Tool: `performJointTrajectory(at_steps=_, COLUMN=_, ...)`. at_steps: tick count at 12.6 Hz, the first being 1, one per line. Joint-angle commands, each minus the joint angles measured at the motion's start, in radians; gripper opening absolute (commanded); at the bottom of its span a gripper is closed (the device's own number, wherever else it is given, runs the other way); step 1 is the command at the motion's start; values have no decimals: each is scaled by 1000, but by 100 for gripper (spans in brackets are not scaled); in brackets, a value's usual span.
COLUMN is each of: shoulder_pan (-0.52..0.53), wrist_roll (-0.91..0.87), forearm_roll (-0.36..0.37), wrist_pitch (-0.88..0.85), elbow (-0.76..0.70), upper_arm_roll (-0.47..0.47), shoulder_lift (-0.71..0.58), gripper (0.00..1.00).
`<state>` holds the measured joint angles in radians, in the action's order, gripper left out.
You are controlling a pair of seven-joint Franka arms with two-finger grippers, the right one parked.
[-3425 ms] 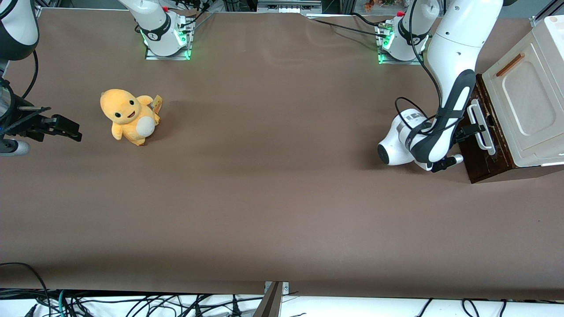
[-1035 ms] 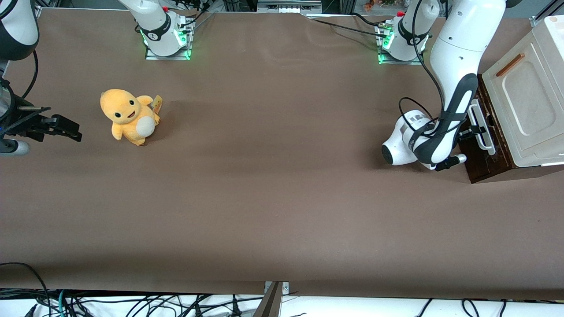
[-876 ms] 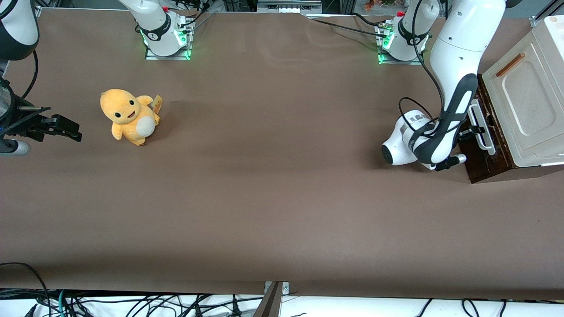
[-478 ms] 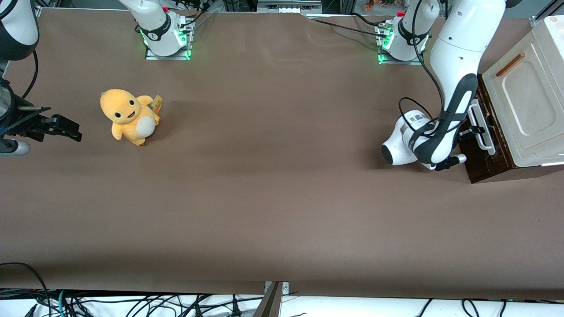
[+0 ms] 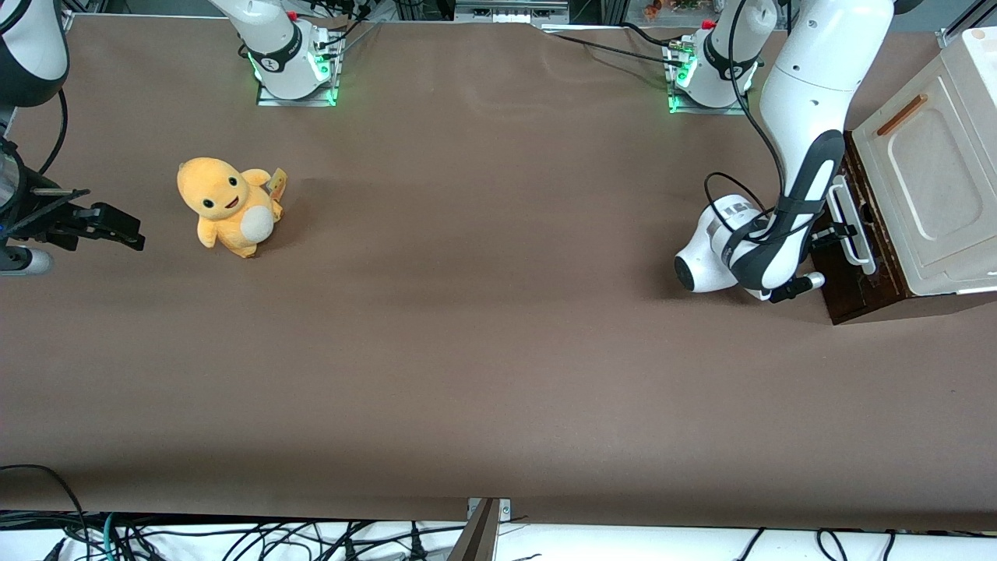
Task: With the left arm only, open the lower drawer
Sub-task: 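Pull the handle outward with the left gripper, sliding the drawer out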
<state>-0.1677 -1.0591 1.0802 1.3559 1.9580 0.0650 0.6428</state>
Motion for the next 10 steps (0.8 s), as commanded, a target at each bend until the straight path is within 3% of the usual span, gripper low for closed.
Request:
performJointTrajectory(at_steps=1, shoulder_pan=-9, wrist_roll=13, forearm_roll=12, wrist_pitch=-24, elbow=-16, upper_arm_roll=12, shoulder_lift=-9, gripper=16)
performJointTrajectory(at_steps=10, shoulder_pan=-10, wrist_roll=10, forearm_roll=-26, wrist_pitch=-46, elbow=-42, upper_arm_roll=49, shoulder_lift=-8, gripper=15)
